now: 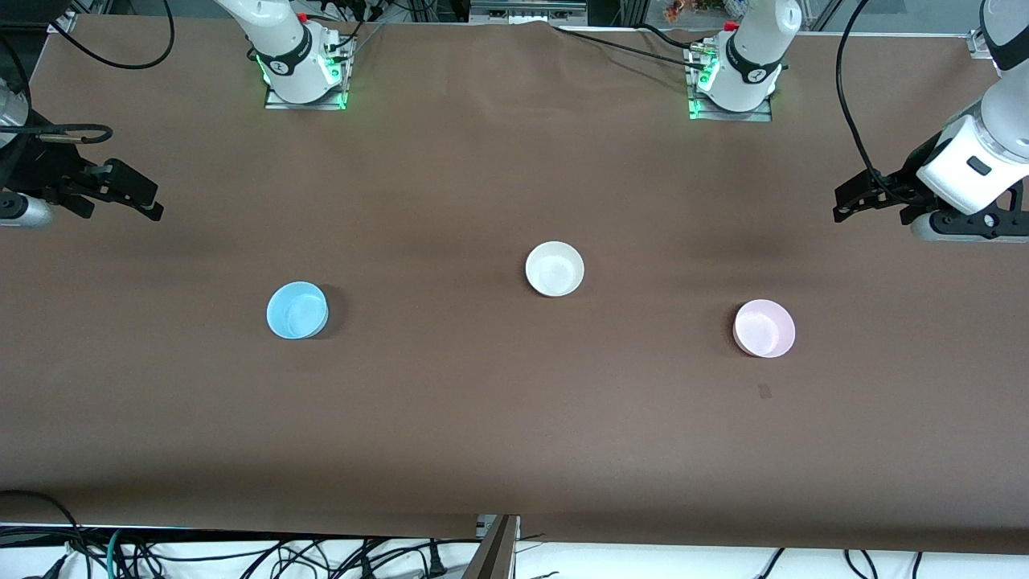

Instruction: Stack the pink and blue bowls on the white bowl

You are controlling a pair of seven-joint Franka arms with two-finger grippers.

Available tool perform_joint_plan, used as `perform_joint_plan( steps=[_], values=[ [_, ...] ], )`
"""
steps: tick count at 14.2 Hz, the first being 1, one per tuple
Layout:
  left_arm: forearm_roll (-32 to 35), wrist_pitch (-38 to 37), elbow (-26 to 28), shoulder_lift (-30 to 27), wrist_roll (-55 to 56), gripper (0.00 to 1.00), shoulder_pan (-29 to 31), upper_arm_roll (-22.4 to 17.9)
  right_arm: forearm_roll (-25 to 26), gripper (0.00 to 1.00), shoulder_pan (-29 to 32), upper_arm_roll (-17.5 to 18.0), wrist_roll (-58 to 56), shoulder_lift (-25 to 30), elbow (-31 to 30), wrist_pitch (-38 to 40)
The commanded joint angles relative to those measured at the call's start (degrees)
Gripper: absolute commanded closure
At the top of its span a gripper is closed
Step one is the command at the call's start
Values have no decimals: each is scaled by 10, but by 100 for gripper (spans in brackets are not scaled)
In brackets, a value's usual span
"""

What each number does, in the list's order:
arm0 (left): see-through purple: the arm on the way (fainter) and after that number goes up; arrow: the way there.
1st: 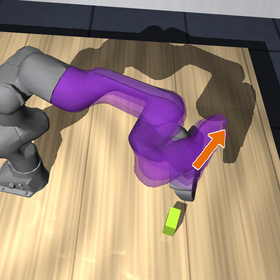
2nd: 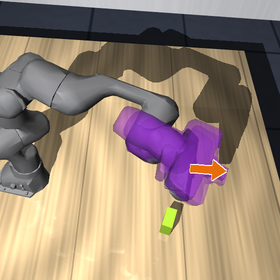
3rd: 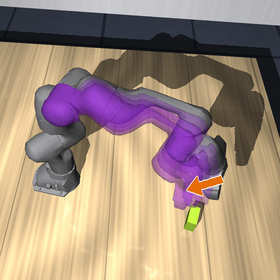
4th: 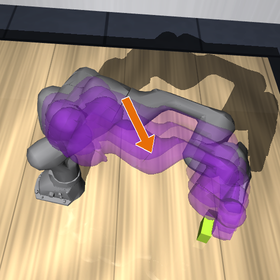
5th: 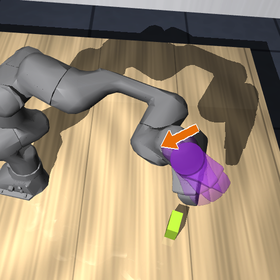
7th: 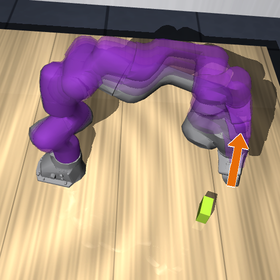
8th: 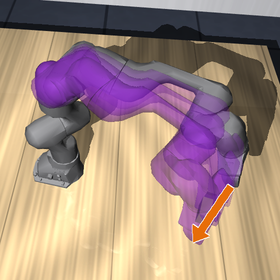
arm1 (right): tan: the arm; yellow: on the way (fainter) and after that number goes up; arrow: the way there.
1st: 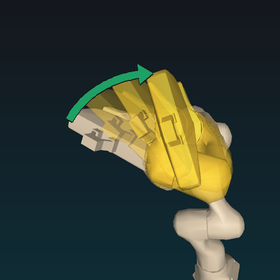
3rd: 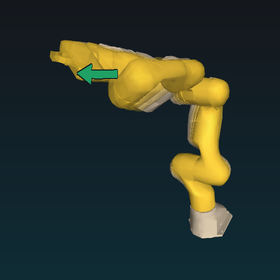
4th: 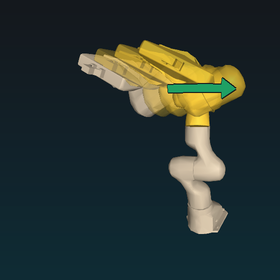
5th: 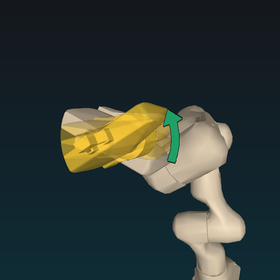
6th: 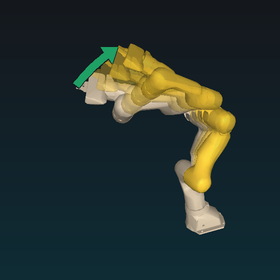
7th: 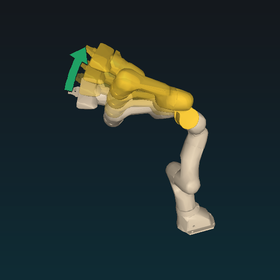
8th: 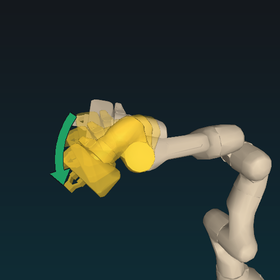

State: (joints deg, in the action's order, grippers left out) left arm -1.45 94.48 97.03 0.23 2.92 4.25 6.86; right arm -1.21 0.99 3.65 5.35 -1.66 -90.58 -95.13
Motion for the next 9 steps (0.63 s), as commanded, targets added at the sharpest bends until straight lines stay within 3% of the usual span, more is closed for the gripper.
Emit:
perform_joint_plan(
  steps=[1,9],
  values=[
    [-12,-14,-19,8,-10,0,5,1,9,0,-2,1,0,-2,8,8],
    [-7,-25,-22,13,-16,0,13,1,9,0,-2,1,0,-3,8,10]
  ],
)
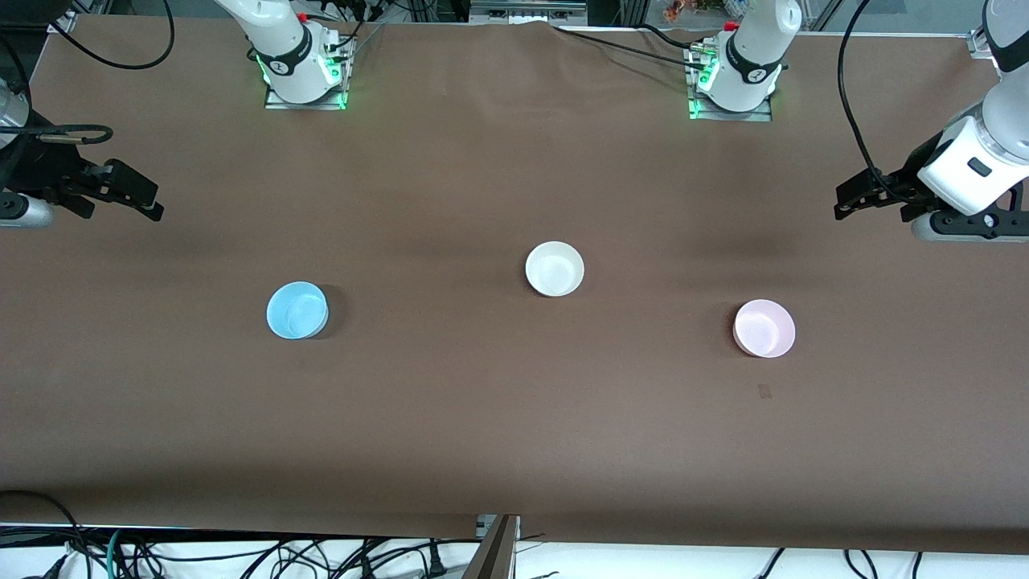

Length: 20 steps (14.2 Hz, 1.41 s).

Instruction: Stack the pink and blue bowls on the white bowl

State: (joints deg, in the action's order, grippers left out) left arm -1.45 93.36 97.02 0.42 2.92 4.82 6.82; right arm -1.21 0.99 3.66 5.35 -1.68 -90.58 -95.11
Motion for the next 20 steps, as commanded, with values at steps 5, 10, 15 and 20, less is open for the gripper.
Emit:
perform_joint_plan(
  steps=[5,10,15,20],
  values=[
    [-10,-13,-36,20,-9,0,7,4,9,0,-2,1,0,-3,8,9],
    [-3,-13,-51,31,-23,0,7,6,9,0,-2,1,0,-3,8,10],
    [0,79,-52,112,-28,0,42,0,9,0,-2,1,0,-3,8,10],
    [0,215,-50,214,-85,0,53,0,9,0,-2,1,0,-3,8,9]
  ],
)
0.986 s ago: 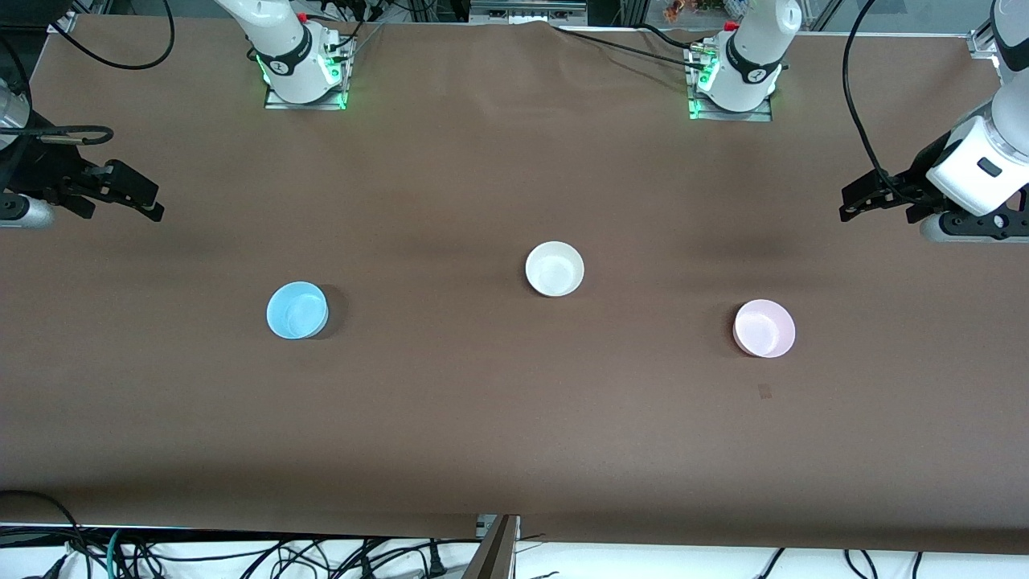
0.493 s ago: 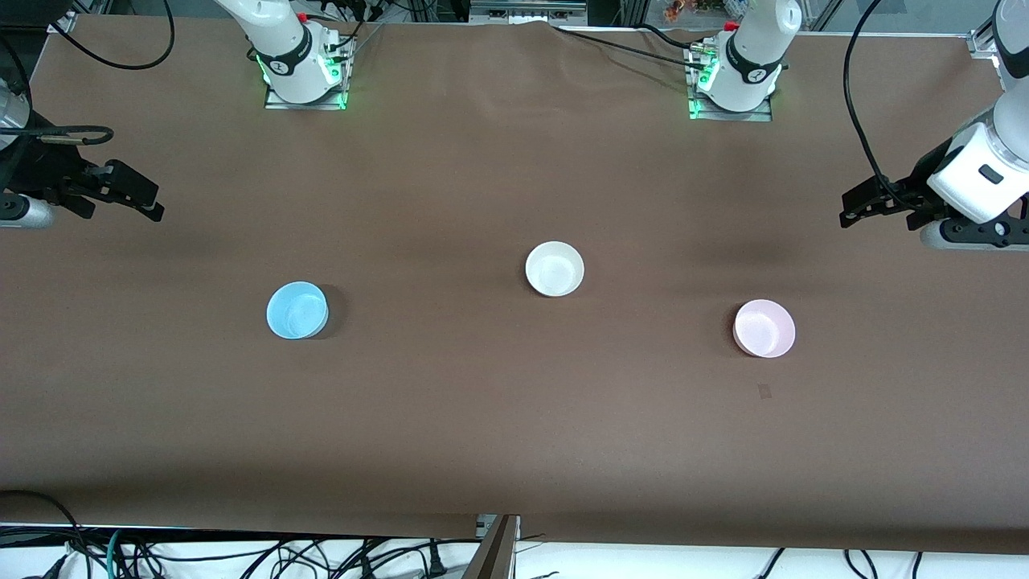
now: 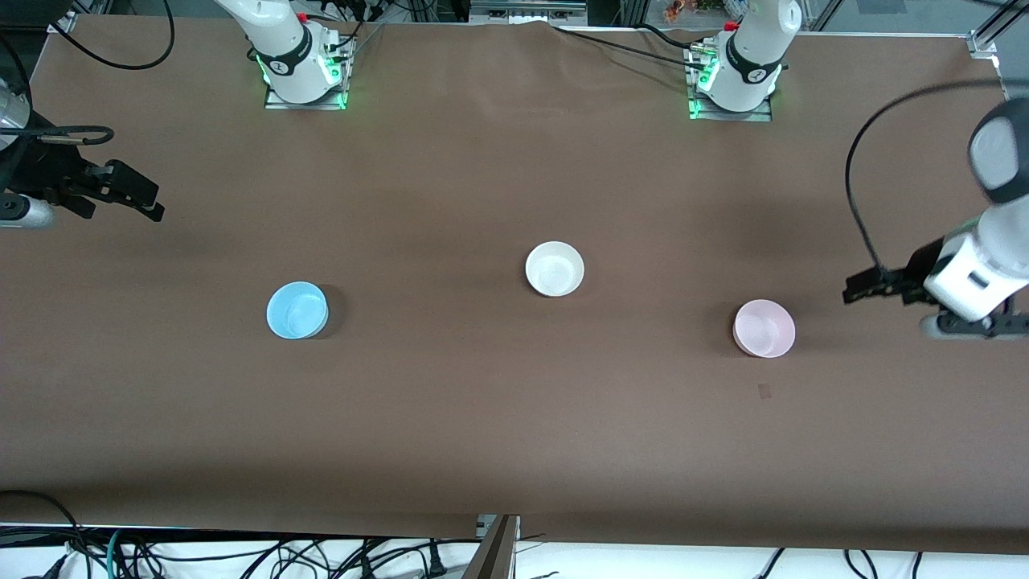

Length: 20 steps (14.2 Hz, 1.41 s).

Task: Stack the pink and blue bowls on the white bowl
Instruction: 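Reach the left gripper down to the pink bowl rim and grasp it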

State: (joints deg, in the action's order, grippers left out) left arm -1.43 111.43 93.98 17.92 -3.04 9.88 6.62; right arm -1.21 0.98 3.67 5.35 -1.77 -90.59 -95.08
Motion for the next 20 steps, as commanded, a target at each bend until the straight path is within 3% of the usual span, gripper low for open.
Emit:
perform_joint_plan(
  steps=[1,6,12,14,15,16,17,20],
  values=[
    [0,63,-16,61,-26,0,3,2,9,0,-2,1,0,-2,8,9],
    [0,104,-2,129,-48,0,1,3,9,0,-2,1,0,-2,8,9],
    [-2,104,25,177,-303,0,13,3,9,0,-2,1,0,-2,8,9],
    [-2,121,24,200,-342,0,13,3,9,0,-2,1,0,-2,8,9],
    [-2,138,25,205,-351,5,15,3,9,0,-2,1,0,-2,8,9],
    [0,142,24,205,-366,38,14,3,9,0,-2,1,0,-2,8,9],
    [-1,142,23,207,-396,83,13,3,9,0,-2,1,0,-2,8,9],
    [-7,143,21,223,-408,100,24,4,9,0,-2,1,0,-2,8,9]
  ],
)
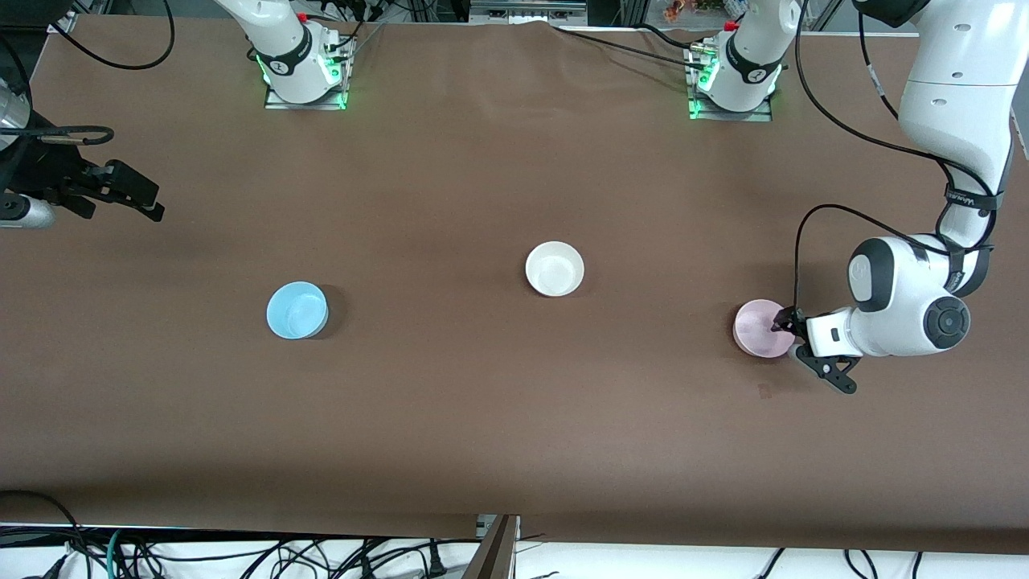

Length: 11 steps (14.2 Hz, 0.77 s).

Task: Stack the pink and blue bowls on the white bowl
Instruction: 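Reach the left gripper down to the pink bowl rim and grasp it, then carry the pink bowl with the left gripper onto the white bowl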

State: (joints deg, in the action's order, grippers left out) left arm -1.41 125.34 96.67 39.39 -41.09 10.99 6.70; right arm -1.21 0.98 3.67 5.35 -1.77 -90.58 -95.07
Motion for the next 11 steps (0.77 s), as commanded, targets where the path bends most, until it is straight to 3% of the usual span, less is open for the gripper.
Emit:
perform_joint_plan(
  steps=[1,11],
  values=[
    [-7,4,-6,9,-30,100,13,2,9,0,-2,1,0,-2,8,9],
    [-9,-14,-24,-9,6,100,5,14,9,0,-2,1,0,-2,8,9]
  ],
)
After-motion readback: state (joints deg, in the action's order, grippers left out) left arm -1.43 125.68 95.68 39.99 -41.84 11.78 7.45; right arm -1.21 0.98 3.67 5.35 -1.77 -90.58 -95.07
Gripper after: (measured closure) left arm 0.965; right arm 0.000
